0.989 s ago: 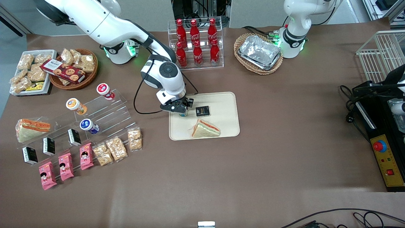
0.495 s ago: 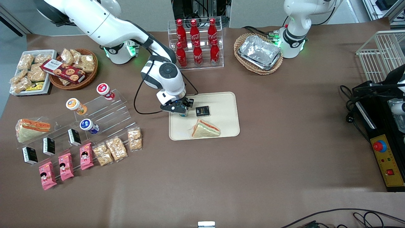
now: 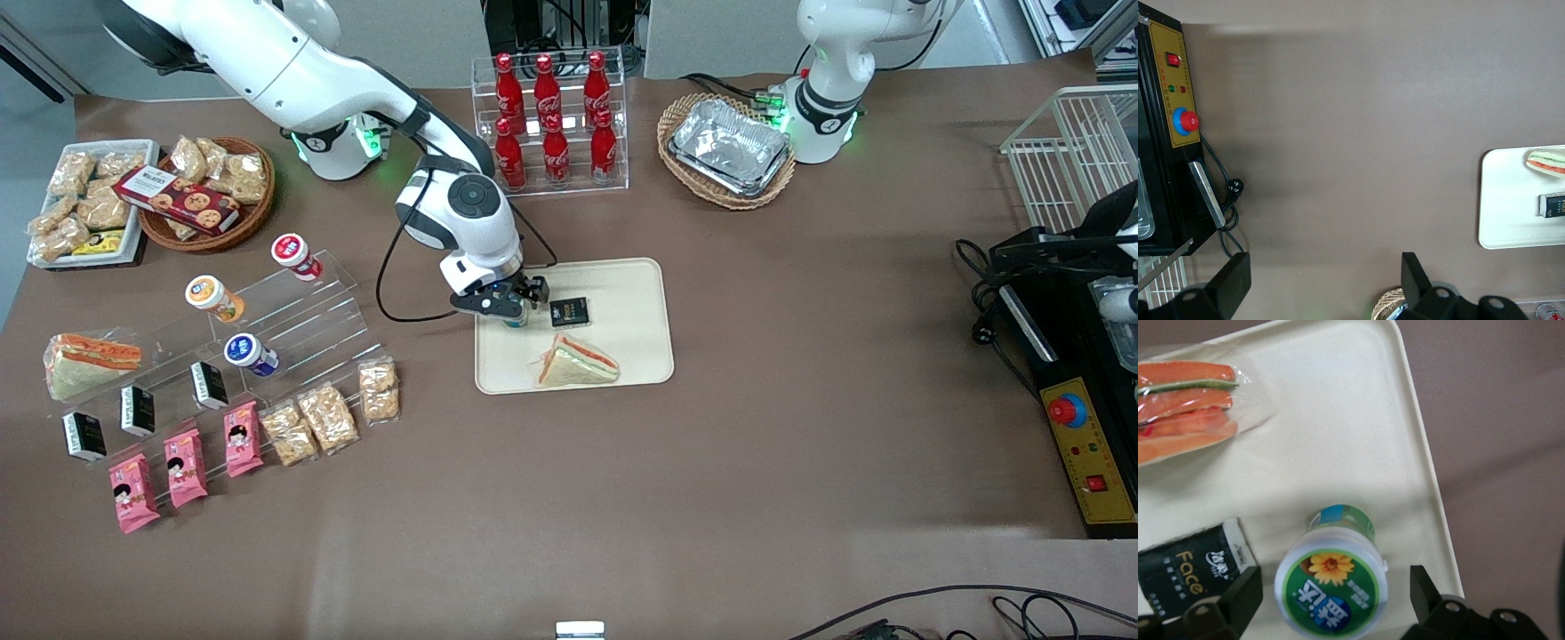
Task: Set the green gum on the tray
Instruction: 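Lower the canister onto the tray beside the black card, then open the right gripper and raise it off the canister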
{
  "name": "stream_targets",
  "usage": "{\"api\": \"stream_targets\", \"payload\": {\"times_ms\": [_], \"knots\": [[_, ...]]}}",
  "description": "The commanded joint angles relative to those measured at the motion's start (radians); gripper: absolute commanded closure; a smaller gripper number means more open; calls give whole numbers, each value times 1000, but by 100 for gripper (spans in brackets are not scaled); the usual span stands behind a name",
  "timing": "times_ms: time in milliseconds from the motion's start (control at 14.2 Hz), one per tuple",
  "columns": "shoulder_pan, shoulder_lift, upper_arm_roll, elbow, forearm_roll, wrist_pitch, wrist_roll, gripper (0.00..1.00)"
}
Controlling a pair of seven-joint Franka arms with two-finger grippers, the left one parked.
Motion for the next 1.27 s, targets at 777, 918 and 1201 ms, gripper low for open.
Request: {"api": "stream_targets", "payload": {"times_ms": [777, 918, 1201], "knots": [[-95, -279, 6, 66, 299, -286, -385, 1], [-138, -345, -20, 133, 441, -418, -554, 1], [-142, -387, -172, 317, 490, -697, -740, 1]]}}
